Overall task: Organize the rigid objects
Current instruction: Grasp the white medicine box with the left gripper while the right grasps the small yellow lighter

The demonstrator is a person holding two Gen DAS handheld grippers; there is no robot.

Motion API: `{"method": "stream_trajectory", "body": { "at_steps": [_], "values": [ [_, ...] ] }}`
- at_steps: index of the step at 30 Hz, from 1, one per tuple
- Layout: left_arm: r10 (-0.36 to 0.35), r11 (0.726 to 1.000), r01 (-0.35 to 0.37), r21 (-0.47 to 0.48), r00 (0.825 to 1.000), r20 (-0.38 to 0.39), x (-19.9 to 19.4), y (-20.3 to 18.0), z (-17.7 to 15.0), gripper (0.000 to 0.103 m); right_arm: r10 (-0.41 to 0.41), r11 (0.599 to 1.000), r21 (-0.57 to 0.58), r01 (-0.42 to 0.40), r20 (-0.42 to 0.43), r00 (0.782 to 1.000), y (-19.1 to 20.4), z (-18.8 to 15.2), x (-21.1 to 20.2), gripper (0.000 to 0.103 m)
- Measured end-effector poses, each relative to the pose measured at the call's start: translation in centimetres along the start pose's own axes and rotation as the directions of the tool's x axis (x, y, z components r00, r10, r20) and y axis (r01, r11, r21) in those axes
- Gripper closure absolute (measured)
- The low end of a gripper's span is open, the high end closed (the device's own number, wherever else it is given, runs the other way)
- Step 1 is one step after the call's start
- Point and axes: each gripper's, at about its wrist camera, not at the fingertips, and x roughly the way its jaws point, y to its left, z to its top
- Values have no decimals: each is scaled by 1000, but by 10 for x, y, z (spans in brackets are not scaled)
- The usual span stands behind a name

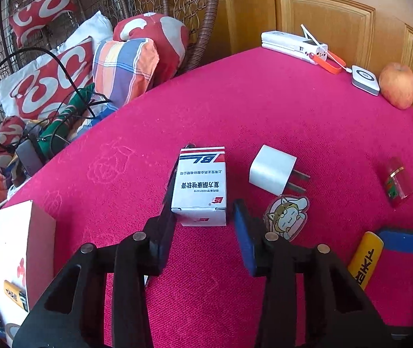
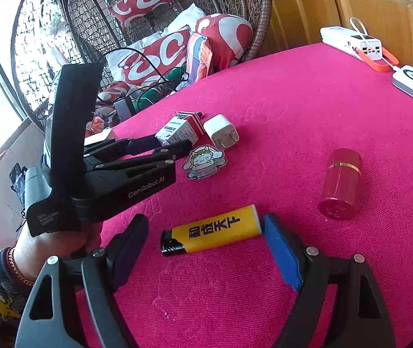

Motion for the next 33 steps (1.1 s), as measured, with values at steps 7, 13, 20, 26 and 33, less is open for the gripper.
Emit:
{"method": "stream_trajectory", "body": {
  "at_steps": [7,13,20,26,33],
  "values": [
    [-40,999,41,-32,998,49,-20,-2,-8,72,-1,1000,10,1,6,1000,-3,1,-1,25],
    [-69,989,86,-119,988,136,-70,10,-24,72,-4,1000,27,4,14,1000,-6,0,-3,37],
    [-79,969,123,-215,976,202,-122,35,-52,72,-5,1000,14,5,35,999,-2,-1,-8,86],
    [-57,943,126,-308,973,224,-139,65,-69,72,-87,996,-14,88,51,995,3,-3,-13,35],
    [-67,938,143,-316,968,241,-146,66,-77,72,-130,976,-176,130,11,991,38,-1,3,11]
  ]
}}
